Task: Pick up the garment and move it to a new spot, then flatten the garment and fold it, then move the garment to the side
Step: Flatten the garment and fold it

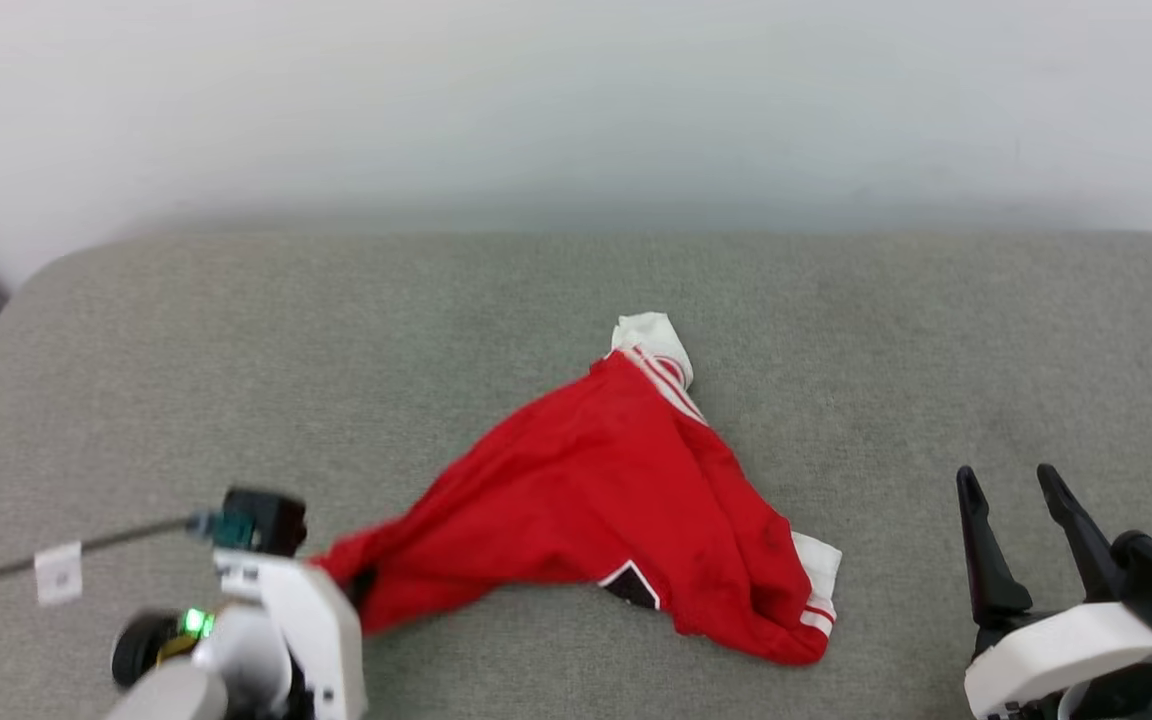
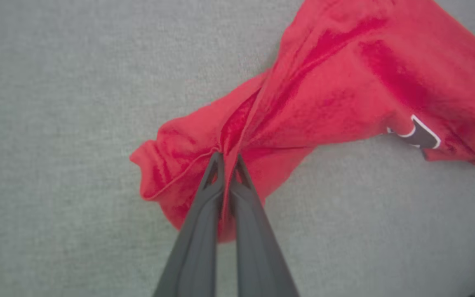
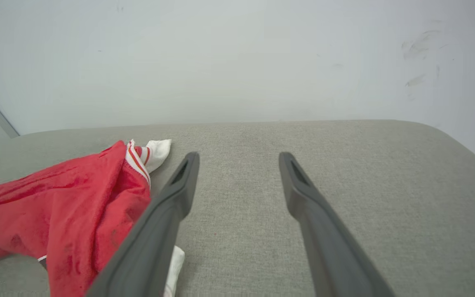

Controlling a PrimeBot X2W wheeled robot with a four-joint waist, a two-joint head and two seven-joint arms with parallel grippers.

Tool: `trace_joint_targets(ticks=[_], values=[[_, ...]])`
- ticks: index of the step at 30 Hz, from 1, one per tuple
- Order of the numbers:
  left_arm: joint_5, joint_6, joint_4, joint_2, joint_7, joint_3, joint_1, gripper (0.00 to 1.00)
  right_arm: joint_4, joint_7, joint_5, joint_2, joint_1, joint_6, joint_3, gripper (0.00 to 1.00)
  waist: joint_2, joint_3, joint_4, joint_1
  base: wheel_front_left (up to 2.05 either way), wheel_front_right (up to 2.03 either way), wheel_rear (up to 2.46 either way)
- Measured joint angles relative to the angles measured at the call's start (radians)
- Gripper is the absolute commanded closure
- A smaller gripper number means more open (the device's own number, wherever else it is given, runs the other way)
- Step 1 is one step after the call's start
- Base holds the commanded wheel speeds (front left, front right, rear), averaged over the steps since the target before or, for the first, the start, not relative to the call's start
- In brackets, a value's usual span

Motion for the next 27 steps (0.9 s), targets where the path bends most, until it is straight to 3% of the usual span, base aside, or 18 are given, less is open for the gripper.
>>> trace_joint_targets(ticks=[8,13,14,15,16,27], values=[[-0.097,0.126,-0.123,0.015,0.015,0.011,0.327,1.00,-0.023,0.021,0.000,0.000,0.059,0.000,0.005,0.00,0.0000,-0.069,0.023,-0.0002,0.00,0.00,0.00],[-0.132,0.172,-0.148,0.014,0.049,-0.011,0.443,1.00,-0.041,0.031,0.003,0.000,0.079,0.000,0.009,0.00,0.0000,-0.087,0.015,-0.0002,0.00,0.00,0.00],[-0.132,0.175,-0.152,0.013,0.045,-0.013,0.454,0.84,-0.043,0.032,0.003,0.000,0.085,0.000,0.009,0.00,0.0000,-0.089,0.014,-0.0002,0.00,0.00,0.00],[-0.132,0.178,-0.159,0.007,0.038,-0.014,0.460,0.48,-0.045,0.034,0.003,0.000,0.090,0.000,0.008,0.00,0.0000,-0.089,0.014,-0.0002,0.00,0.00,0.00],[-0.132,0.177,-0.164,0.001,0.036,-0.018,0.460,0.00,-0.049,0.036,0.004,0.000,0.091,0.000,0.005,0.00,0.0000,-0.089,0.015,-0.0002,0.00,0.00,0.00],[0.051,0.197,-0.235,-0.071,-0.228,0.027,0.250,0.00,-0.078,0.057,0.006,0.000,0.104,0.000,-0.008,0.00,0.0000,-0.088,0.024,0.0000,0.00,0.00,0.00]])
